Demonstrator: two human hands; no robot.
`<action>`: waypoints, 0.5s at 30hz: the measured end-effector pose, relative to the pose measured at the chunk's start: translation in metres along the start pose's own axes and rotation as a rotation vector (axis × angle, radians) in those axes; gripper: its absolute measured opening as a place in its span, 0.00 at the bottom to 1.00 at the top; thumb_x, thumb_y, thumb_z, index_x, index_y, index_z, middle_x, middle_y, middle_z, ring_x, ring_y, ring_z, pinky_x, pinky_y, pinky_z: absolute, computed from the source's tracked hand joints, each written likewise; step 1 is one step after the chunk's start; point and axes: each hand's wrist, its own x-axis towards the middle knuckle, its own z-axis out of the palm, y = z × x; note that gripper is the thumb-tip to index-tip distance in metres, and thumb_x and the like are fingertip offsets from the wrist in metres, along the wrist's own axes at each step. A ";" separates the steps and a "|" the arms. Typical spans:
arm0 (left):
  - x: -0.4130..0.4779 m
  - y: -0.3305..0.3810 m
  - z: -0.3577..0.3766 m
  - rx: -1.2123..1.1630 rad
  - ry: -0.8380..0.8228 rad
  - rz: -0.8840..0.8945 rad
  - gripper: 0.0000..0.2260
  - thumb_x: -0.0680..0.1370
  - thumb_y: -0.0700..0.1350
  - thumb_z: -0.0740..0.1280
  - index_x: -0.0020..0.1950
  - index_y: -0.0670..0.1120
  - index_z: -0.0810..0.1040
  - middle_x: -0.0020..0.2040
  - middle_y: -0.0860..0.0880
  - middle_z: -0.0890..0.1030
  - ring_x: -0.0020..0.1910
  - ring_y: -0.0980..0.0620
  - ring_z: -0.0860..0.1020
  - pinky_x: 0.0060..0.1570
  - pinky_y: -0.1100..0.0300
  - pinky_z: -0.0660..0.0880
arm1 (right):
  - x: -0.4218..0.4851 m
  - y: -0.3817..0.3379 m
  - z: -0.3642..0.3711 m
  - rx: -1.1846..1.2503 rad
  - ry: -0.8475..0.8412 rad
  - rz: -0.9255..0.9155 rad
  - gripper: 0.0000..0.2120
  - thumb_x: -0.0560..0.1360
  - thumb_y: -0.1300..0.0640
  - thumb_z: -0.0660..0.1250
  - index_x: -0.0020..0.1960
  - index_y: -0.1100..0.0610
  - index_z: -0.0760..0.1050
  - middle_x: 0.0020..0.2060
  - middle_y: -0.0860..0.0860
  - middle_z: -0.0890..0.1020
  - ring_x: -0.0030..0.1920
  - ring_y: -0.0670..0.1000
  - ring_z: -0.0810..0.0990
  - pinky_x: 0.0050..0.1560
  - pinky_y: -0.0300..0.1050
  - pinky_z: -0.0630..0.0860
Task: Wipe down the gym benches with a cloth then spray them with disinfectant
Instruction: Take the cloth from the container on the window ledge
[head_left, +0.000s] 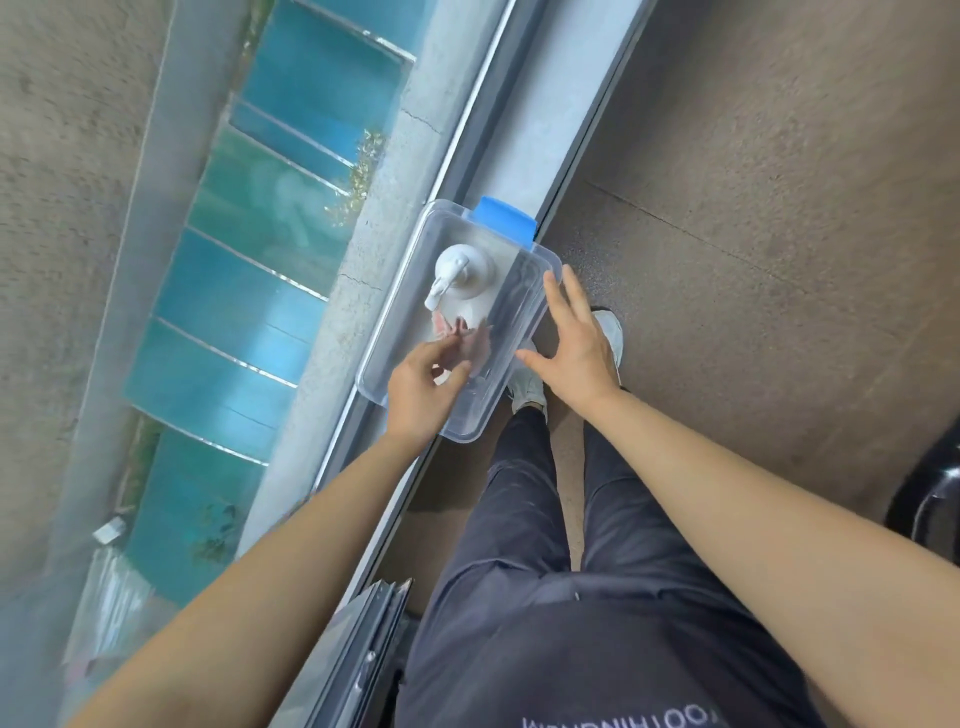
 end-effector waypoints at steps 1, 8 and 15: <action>-0.007 0.008 -0.005 -0.053 0.027 0.001 0.11 0.78 0.45 0.74 0.60 0.47 0.85 0.51 0.53 0.85 0.47 0.56 0.82 0.51 0.55 0.81 | 0.000 0.000 -0.004 0.025 -0.023 0.010 0.48 0.74 0.52 0.77 0.83 0.47 0.49 0.83 0.45 0.46 0.80 0.52 0.56 0.77 0.48 0.61; -0.052 0.064 -0.043 -0.235 0.140 0.071 0.06 0.79 0.48 0.70 0.49 0.48 0.86 0.43 0.54 0.87 0.43 0.50 0.84 0.46 0.50 0.81 | -0.031 -0.032 -0.051 0.168 0.067 0.021 0.20 0.73 0.53 0.76 0.65 0.52 0.80 0.60 0.49 0.82 0.61 0.51 0.78 0.66 0.48 0.74; -0.092 0.121 -0.057 -0.220 -0.055 0.387 0.10 0.79 0.41 0.72 0.51 0.57 0.84 0.44 0.58 0.85 0.40 0.53 0.81 0.43 0.60 0.78 | -0.119 -0.087 -0.085 0.551 0.032 -0.052 0.17 0.75 0.55 0.76 0.63 0.52 0.80 0.53 0.46 0.85 0.53 0.44 0.84 0.55 0.34 0.79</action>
